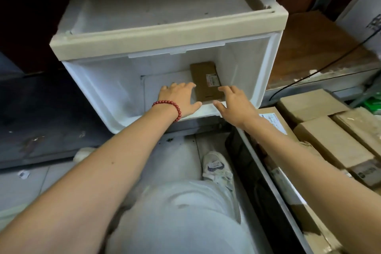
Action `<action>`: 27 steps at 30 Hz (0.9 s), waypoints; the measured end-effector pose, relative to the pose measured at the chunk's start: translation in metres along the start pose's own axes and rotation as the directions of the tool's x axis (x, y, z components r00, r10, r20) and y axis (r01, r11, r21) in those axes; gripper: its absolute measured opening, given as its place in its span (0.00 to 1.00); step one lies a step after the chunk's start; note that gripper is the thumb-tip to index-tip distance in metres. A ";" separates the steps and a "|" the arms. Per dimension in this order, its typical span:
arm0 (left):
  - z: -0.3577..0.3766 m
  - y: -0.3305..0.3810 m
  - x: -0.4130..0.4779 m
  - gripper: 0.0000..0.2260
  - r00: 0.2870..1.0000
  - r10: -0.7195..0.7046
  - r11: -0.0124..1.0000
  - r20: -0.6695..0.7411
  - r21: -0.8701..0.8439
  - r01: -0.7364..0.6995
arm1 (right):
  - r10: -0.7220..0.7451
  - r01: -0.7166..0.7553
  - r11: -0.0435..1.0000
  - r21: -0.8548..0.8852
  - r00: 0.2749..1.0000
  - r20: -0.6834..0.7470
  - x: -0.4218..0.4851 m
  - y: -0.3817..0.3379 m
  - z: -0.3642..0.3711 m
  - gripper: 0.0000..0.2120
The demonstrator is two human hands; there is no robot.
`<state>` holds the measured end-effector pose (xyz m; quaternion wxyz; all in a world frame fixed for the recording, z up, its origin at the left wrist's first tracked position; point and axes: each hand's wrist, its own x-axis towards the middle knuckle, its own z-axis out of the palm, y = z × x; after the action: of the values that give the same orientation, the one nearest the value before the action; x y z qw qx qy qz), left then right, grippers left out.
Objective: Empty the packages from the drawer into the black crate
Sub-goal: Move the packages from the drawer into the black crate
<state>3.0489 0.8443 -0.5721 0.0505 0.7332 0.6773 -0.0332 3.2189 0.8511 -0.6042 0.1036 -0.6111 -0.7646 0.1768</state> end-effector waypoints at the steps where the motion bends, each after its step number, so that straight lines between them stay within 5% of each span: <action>1: 0.008 -0.003 0.007 0.30 1.000 -0.002 1.000 0.017 -0.006 0.002 | 0.019 -0.019 1.000 -0.005 1.000 0.015 0.011 0.003 0.003 0.26; 11: 0.077 -0.024 0.116 0.27 0.986 -0.115 0.985 0.123 -0.116 0.130 | 0.165 -0.131 0.982 -0.137 0.948 0.272 0.136 0.018 0.041 0.31; 20: 0.131 -0.022 0.175 0.27 0.954 -0.187 0.918 0.236 -0.304 0.256 | 0.271 -0.231 0.951 -0.206 0.942 0.199 0.183 0.028 0.091 0.23; 24: 0.137 -0.021 0.183 0.30 0.898 -0.240 0.612 0.368 -0.661 0.434 | 0.319 -0.311 0.948 -0.074 0.920 0.228 0.195 0.026 0.094 0.25; 27: 0.133 -0.030 0.187 0.28 0.858 -0.330 0.472 0.393 -0.718 0.511 | 0.372 -0.425 0.897 0.122 0.874 0.311 0.203 0.028 0.094 0.27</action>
<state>3.0365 1.0160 -0.7267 0.4330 0.4314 0.7680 0.1910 3.1622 1.0405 -0.7132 0.0124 -0.7124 -0.6082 0.3500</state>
